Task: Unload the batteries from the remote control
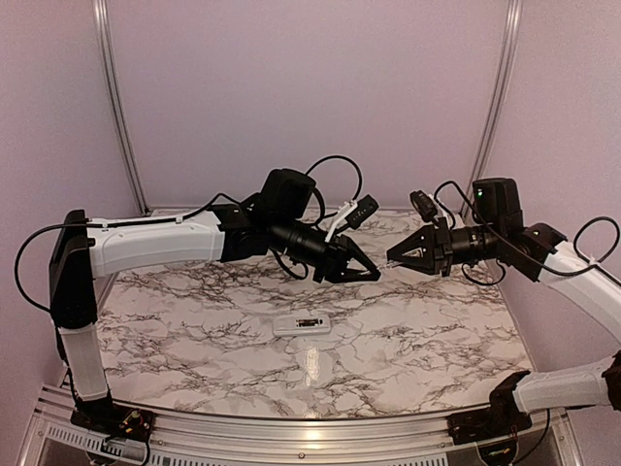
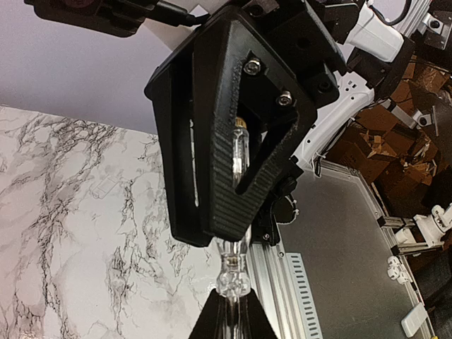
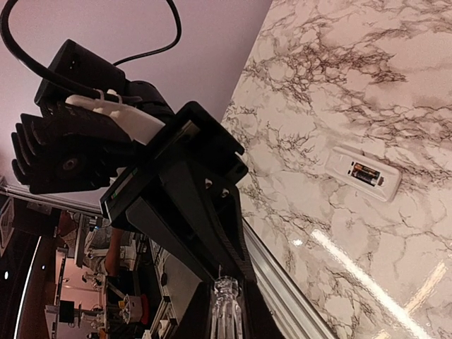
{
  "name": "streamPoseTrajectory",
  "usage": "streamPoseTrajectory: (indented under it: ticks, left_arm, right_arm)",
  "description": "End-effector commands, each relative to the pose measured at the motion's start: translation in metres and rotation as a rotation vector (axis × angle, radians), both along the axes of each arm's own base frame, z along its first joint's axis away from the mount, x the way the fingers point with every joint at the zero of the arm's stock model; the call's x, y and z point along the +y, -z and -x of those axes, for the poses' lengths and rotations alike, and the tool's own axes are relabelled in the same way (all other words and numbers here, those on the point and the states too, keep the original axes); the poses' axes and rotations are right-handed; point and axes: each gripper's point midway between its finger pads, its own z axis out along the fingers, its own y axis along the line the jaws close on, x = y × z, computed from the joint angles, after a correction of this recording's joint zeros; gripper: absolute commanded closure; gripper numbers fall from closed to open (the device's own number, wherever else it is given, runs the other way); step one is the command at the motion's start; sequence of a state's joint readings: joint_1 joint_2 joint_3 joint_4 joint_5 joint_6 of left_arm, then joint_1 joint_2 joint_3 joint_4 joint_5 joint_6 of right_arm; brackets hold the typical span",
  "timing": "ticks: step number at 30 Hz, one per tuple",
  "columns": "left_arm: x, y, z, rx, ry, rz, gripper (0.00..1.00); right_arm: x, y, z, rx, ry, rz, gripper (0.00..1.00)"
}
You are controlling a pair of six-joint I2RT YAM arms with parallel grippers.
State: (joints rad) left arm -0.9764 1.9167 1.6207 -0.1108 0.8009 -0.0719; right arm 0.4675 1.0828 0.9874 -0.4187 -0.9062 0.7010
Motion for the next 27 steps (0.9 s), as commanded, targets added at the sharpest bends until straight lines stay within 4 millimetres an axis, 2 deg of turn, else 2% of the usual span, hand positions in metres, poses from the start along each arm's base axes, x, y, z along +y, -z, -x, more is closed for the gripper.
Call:
streamPoseTrajectory:
  ticks: [1, 4, 5, 6, 8, 9, 11, 15, 19, 27]
  left_arm:
    - [-0.007, 0.002, -0.003, -0.001, -0.006, 0.003, 1.00]
    - [-0.006, 0.000, -0.005, -0.024, -0.022, 0.003, 1.00]
    - [-0.006, -0.002, -0.006, -0.037, -0.033, 0.002, 1.00]
    - [-0.005, -0.003, -0.007, -0.054, -0.042, 0.003, 1.00]
    - [-0.003, -0.006, -0.010, -0.087, -0.061, 0.001, 1.00]
    - [-0.002, -0.007, -0.011, -0.101, -0.071, -0.003, 1.00]
    - [0.001, -0.008, -0.013, -0.152, -0.079, -0.009, 1.00]
    - [0.006, -0.008, -0.015, -0.246, -0.113, -0.045, 1.00]
    - [0.011, -0.008, -0.013, -0.367, -0.128, -0.083, 1.00]
    - [0.012, -0.012, -0.010, -0.500, -0.160, -0.114, 1.00]
  right_arm:
    - [0.004, -0.030, 0.006, -0.102, -0.038, -0.048, 1.00]
    - [0.004, -0.028, 0.006, -0.092, -0.036, -0.044, 0.99]
    - [0.004, -0.027, 0.006, -0.080, -0.035, -0.041, 0.92]
    - [0.004, -0.026, 0.007, -0.060, -0.038, -0.040, 0.81]
    - [0.005, -0.021, 0.007, -0.005, -0.032, -0.036, 0.48]
    - [0.005, -0.017, 0.006, 0.021, -0.030, -0.027, 0.37]
    - [0.004, -0.011, 0.007, 0.065, -0.025, -0.013, 0.26]
    - [0.003, -0.006, 0.010, 0.136, -0.025, -0.004, 0.22]
    - [0.004, -0.004, 0.012, 0.195, -0.024, -0.006, 0.27]
    - [0.005, 0.001, 0.007, 0.262, -0.006, 0.024, 0.36]
